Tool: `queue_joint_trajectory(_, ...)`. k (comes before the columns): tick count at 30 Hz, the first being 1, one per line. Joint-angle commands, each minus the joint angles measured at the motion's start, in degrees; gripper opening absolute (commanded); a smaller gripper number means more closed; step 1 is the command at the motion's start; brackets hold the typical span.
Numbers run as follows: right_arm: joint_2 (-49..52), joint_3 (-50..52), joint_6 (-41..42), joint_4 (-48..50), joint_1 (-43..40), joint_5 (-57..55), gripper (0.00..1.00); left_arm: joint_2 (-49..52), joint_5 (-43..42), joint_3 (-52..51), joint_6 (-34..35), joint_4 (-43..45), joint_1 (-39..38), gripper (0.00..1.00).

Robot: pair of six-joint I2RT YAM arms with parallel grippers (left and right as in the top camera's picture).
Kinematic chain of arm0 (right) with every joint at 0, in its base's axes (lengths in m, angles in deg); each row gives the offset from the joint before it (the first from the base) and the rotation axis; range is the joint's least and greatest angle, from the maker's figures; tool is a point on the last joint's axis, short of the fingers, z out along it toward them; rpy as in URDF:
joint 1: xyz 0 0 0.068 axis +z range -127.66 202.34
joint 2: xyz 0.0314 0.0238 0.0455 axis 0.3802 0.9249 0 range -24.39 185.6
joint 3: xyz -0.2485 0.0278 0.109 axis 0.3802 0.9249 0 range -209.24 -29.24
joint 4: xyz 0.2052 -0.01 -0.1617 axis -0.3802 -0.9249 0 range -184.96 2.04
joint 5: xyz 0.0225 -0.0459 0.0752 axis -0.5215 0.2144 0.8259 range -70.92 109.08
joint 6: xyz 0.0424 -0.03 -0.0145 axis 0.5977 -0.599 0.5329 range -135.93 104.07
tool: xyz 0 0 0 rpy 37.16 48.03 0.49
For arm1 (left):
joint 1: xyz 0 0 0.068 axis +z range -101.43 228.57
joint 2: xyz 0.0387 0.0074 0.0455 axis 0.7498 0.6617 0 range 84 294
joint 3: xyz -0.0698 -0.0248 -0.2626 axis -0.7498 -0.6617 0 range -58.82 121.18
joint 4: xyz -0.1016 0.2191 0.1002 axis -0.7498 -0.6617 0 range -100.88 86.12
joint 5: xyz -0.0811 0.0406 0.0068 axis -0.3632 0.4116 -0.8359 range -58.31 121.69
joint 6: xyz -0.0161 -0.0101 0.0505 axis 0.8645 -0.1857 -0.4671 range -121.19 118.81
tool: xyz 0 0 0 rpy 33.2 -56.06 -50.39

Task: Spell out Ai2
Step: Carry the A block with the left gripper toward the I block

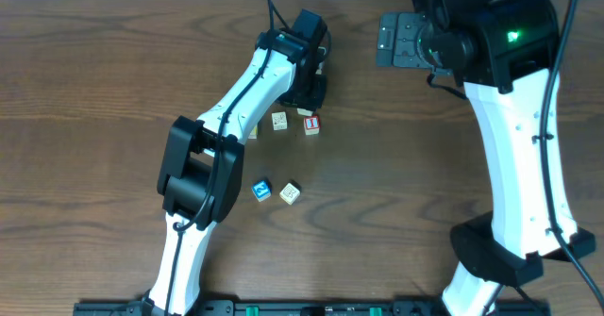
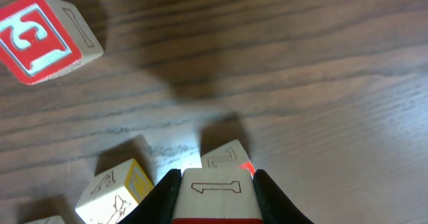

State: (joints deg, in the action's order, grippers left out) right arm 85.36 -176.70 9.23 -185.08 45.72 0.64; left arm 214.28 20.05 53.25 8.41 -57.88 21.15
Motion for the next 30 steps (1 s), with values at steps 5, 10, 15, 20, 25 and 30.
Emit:
queue_joint_trajectory(5, -0.7, 0.3, -0.6, -0.2, -0.1, -0.5, 0.99, -1.0, 3.8, -2.9, 4.8, 2.1, 0.0, 0.06)
queue_joint_trajectory(10, -0.7, 0.3, -0.6, -0.2, -0.1, 0.7, 0.99, -1.0, 3.7, -8.5, 6.9, 6.8, 0.0, 0.06)
queue_joint_trajectory(15, -0.7, 0.3, -0.6, -0.2, -0.1, 0.7, 0.99, -1.0, 4.6, -10.0, 7.4, 8.3, 0.0, 0.06)
queue_joint_trajectory(20, -0.7, 0.3, -0.6, -0.2, -0.1, 0.7, 0.99, -1.0, 4.7, -10.0, 7.4, 8.2, 0.0, 0.06)
queue_joint_trajectory(25, -0.7, 0.3, -0.6, -0.2, -0.1, 0.7, 0.99, -1.1, 4.5, -10.0, 7.4, 8.0, 0.0, 0.06)
queue_joint_trajectory(30, -0.7, 0.3, -0.6, -0.2, -0.1, 0.7, 0.99, -1.1, 4.5, -9.7, 7.4, 8.2, 0.3, 0.06)
